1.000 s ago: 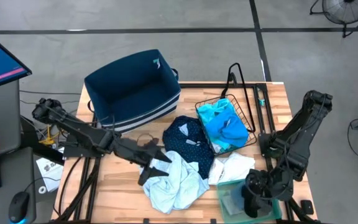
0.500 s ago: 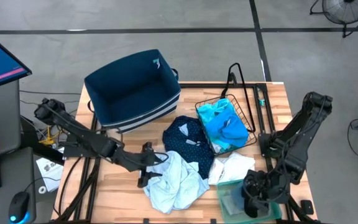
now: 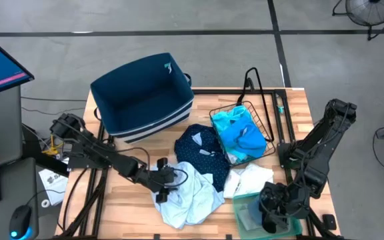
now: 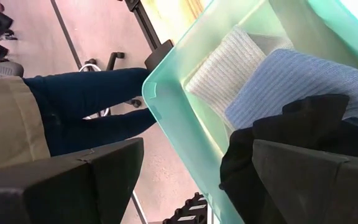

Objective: Pick & Place Cloths
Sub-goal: Put the light blue shirt into the blue bin

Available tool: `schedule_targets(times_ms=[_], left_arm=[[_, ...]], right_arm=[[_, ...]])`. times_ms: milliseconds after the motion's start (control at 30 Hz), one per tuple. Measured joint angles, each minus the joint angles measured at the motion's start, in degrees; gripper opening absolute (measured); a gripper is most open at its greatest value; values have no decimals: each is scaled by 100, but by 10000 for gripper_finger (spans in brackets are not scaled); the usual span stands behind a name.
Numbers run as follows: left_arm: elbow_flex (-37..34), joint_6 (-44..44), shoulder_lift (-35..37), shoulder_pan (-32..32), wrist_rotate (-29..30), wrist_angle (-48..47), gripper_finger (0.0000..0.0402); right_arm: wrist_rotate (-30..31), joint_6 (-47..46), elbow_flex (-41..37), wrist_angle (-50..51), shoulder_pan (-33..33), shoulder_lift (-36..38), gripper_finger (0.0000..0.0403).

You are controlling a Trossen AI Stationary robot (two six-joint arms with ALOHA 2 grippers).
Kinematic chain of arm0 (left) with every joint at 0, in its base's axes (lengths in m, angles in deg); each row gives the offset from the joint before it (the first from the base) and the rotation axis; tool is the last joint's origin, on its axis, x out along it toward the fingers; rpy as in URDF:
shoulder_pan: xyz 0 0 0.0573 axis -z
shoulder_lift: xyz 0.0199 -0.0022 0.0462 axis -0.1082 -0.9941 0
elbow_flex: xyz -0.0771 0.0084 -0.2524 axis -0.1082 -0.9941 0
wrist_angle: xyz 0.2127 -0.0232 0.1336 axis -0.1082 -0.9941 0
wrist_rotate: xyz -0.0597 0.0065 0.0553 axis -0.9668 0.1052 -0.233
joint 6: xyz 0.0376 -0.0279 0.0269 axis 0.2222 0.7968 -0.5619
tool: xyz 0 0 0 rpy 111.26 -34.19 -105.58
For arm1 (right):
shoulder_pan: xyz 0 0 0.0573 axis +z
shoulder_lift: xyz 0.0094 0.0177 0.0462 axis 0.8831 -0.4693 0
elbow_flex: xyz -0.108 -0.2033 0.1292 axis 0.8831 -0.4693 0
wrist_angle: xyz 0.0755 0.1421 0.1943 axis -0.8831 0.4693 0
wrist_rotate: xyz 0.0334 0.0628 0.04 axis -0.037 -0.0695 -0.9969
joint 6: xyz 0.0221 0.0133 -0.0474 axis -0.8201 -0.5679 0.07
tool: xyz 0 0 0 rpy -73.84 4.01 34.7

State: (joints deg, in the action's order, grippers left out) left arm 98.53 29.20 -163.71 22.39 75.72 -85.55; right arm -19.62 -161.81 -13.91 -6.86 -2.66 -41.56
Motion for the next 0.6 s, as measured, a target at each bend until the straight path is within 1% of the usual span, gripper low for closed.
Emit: schedule_targets(times_ms=[167,233,300,400,533,567,600], left_arm=[[0,122,-438,0,-14,43,249],[0,457,-536,0,-102,45,238],[2,876,-568,-6,-184,39,216],[2,1324,-512,-7,-233,12,158],[0,1417,-296,-7,-283,-16,43],[0,1423,-218,-7,-291,-26,22],[0,1427,-134,-4,-286,-29,14]], right_arm=[[-2,0,0,-2,-39,0,295],[-1,0,0,0,-39,0,295],[-2,-5,0,-2,-39,0,295],[0,-42,0,0,-39,0,295],[23,-42,0,0,-39,0,295],[31,-42,0,0,-39,0,295],[42,-42,0,0,-39,0,295]])
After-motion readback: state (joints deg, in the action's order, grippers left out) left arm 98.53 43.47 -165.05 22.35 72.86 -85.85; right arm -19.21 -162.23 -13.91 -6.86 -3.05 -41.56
